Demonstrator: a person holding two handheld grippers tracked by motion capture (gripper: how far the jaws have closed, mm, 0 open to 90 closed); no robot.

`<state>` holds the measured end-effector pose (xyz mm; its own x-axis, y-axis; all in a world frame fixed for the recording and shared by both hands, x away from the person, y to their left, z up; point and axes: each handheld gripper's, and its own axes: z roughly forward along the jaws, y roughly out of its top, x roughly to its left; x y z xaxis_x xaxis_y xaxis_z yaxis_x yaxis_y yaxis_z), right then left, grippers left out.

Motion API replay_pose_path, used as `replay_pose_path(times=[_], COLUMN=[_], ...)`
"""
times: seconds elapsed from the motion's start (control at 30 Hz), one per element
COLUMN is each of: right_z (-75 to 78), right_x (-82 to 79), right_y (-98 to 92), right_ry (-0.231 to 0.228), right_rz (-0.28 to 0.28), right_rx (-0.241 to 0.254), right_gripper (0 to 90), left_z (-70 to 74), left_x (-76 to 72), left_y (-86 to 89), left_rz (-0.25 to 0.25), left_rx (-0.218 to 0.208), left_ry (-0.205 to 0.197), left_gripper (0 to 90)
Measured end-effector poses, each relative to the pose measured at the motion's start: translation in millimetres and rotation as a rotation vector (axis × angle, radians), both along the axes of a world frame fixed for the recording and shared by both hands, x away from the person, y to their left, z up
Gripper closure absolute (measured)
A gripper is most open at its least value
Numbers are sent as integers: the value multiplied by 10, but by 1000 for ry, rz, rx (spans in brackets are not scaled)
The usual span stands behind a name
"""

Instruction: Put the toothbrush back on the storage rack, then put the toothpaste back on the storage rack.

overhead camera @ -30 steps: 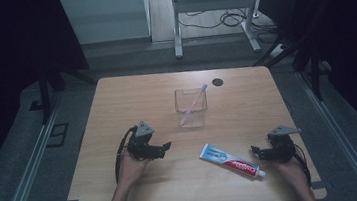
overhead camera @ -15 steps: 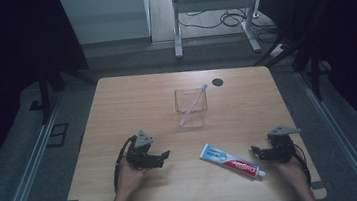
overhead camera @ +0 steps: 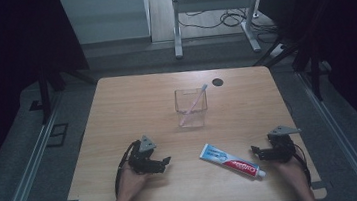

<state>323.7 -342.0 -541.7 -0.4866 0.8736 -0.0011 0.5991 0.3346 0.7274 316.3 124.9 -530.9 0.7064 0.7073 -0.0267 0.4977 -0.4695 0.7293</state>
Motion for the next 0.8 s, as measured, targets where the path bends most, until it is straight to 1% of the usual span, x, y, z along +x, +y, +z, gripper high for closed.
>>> replay_pose_path(times=[0.23,0.37,0.5,0.67,0.8], right_z=[0,1,2,11,32], right_x=[1,2,2,-5,-15], right_y=[-1,0,2,19,31], right_ry=[0,0,1,10,32], right_rz=[0,2,5,8,6], right_rx=[0,0,0,-3,-12], right_gripper=[134,135,137,135,134], left_z=[-21,-50,-88,-109,-131], left_x=[11,19,21,40,35], left_y=[-10,-14,-41,-38,-21], left_rz=[2,14,19,27,22], left_rx=[37,54,87,58,44], left_ry=[13,24,38,60,43], left_gripper=[133,134,136,137,130])
